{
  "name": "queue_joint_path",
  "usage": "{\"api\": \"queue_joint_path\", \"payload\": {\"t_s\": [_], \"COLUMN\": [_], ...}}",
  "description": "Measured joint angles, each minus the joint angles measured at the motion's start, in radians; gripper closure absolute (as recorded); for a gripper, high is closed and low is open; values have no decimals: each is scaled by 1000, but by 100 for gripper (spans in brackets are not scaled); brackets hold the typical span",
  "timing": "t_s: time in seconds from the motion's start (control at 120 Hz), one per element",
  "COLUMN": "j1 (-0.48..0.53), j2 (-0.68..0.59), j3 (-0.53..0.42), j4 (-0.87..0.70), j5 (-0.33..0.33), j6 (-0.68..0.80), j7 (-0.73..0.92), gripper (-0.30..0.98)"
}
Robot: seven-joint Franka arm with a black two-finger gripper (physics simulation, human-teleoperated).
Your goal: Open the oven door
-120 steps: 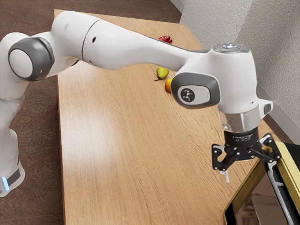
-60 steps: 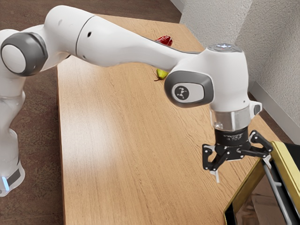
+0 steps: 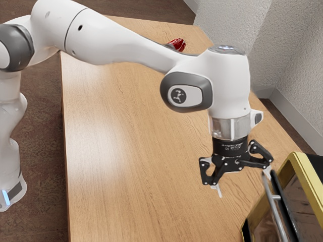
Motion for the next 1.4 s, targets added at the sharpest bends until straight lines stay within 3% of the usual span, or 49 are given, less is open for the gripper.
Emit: {"api": "queue_joint_path", "payload": {"t_s": [0.433, 0.55, 0.675, 0.792, 0.933, 1.017, 1.083, 1.258, 1.4], "j1": [-34, 18, 1, 234, 391, 483, 523, 486, 483], "j2": [-128, -160, -255, -405, -481, -478, -433, -386, -400], "j3": [26, -36, -11, -57, -119, -105, -61, 167, 210], "j4": [-155, -198, -300, -420, -424, -391, -280, -100, -137], "j5": [-41, -53, -73, -123, -133, -108, -95, -59, -47], "j6": [-11, -6, 15, 28, 4, -28, -104, -378, -506], "j7": [-39, -48, -63, -72, -79, -82, -92, -199, -276], "gripper": [35, 36, 36, 22, 8, 5, 3, 1, 0]}}
